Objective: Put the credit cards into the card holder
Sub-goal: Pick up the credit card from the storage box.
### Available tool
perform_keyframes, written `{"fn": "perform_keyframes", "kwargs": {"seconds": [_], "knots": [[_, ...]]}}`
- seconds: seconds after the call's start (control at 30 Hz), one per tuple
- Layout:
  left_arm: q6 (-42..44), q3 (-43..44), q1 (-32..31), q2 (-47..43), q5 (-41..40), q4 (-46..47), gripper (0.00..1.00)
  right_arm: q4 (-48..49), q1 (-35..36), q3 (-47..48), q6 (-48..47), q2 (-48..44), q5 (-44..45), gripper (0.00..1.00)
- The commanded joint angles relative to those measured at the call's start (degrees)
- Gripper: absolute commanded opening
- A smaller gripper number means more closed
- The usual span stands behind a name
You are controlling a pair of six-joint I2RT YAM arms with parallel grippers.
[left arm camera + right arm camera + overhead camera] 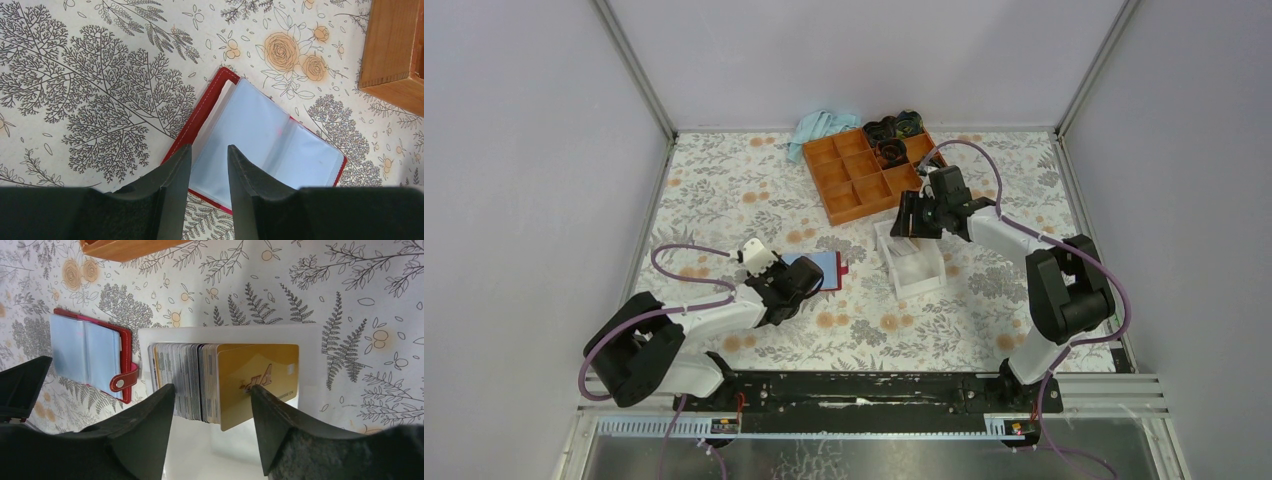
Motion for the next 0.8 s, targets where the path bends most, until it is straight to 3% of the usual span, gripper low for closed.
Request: {"fn": "perform_keyframes", "kwargs": {"seconds": [0.0, 0.5, 0.77], "knots": [[0.4, 1.6, -0.4, 0.1, -2.6, -1.1, 0.4, -0.2, 0.2, 0.6, 0.9, 0.7, -1.7, 0.6], [0.4, 1.7, -0.4, 0.3, -2.5, -1.2, 0.4, -1.8, 0.2, 1.5, 0.7, -1.1, -0.8, 0.33], [0.4, 1.9, -0.4, 0.5, -2.5, -1.2, 0.4, -2.1, 0.4, 1.6, 0.4, -1.2, -0.6, 0.26]]}}
